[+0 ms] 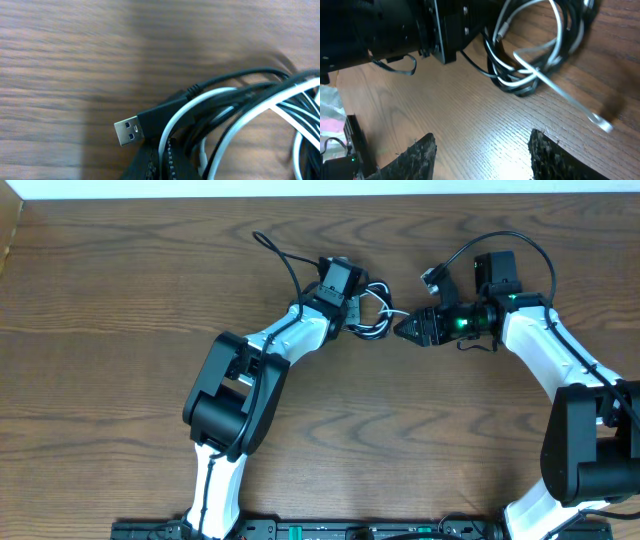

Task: Untangle cables

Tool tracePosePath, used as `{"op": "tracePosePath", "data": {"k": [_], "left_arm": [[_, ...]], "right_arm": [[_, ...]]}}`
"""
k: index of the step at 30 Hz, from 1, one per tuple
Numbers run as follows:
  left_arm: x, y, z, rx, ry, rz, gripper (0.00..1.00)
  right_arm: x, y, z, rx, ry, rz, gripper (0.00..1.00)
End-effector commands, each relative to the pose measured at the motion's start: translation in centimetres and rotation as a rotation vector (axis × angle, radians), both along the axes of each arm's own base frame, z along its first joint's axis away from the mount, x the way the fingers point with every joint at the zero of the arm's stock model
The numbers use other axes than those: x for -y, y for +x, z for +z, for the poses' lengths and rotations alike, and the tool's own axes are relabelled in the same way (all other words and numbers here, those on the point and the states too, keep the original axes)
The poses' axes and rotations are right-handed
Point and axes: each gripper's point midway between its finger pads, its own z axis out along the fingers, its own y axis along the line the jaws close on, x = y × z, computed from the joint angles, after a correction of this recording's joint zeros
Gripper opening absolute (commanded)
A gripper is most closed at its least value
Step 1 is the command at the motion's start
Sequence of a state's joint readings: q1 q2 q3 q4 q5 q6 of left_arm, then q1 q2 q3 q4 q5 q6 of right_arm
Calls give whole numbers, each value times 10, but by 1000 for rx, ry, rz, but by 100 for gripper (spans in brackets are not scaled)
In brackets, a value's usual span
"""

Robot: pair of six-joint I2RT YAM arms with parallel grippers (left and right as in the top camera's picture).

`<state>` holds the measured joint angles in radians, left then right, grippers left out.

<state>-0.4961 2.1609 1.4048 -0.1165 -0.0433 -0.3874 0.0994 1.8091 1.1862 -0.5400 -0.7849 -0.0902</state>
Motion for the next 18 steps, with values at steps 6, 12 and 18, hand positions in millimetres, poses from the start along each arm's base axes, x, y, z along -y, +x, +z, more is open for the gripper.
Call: {"op": "tracePosePath", "data": {"k": [6,12,18], "left_arm": [[55,-23,111,79,-276,-266,8],[65,-41,134,54,-351,-337,7],[79,-54,141,20,-434,-417,8]], "right_arm": [[-4,4,7,35,9,3,56],[-7,13,13,25,41,-50,55],[-10,26,19,-23,82,-157,52]]}}
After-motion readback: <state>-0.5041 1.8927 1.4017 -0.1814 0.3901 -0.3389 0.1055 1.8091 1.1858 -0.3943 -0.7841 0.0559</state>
